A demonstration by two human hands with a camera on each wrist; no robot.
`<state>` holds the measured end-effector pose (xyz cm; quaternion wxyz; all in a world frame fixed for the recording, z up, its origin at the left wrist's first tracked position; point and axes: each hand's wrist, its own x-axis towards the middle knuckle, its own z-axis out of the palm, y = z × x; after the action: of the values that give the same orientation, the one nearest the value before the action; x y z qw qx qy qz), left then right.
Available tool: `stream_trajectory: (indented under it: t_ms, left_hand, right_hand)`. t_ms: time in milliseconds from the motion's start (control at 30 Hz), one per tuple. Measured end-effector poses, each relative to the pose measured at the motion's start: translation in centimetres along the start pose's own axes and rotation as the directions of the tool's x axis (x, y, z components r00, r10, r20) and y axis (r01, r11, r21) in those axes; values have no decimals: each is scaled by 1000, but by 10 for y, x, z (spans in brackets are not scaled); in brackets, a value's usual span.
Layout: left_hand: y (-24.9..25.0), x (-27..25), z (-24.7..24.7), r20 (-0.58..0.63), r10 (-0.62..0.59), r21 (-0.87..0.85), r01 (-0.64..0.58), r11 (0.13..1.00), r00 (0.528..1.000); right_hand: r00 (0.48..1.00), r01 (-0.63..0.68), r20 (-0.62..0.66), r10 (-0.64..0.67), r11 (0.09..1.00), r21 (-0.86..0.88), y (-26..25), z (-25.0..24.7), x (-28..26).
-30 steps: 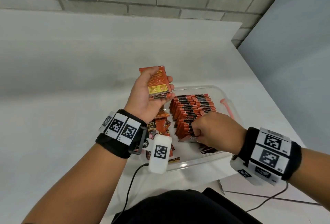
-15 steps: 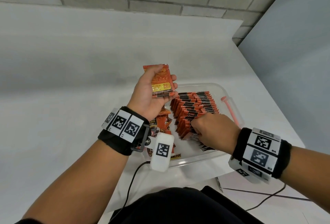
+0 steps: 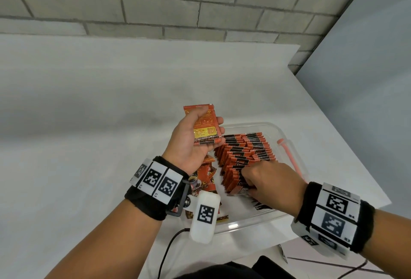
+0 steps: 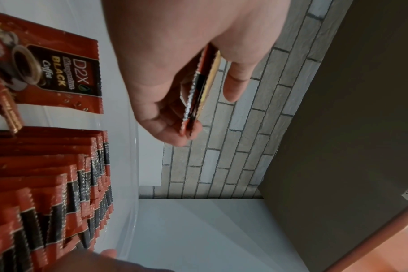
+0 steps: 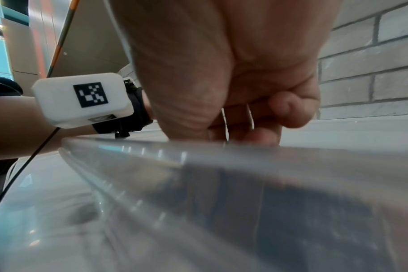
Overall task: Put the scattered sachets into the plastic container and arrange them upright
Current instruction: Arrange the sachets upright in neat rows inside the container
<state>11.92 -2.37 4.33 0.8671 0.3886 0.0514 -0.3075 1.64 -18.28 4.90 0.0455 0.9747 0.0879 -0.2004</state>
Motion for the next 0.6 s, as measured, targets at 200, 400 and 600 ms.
stream_trajectory:
  t_ms: [200,400,600]
  left_hand:
    - [1,-2,3,4,-24,-43,24,999,1000]
    - [0,-3,1,16,-30,-40,31,999,999]
    - [0,-2,0,29,-42,-49,44,998,999]
  right_hand:
    - [1000,-5,0,5,1000,22,4,-5,-3]
    - [999,-42,2,42,999,2,7,-5,0]
    - [997,-73,27,73,997,14,9,-7,-1]
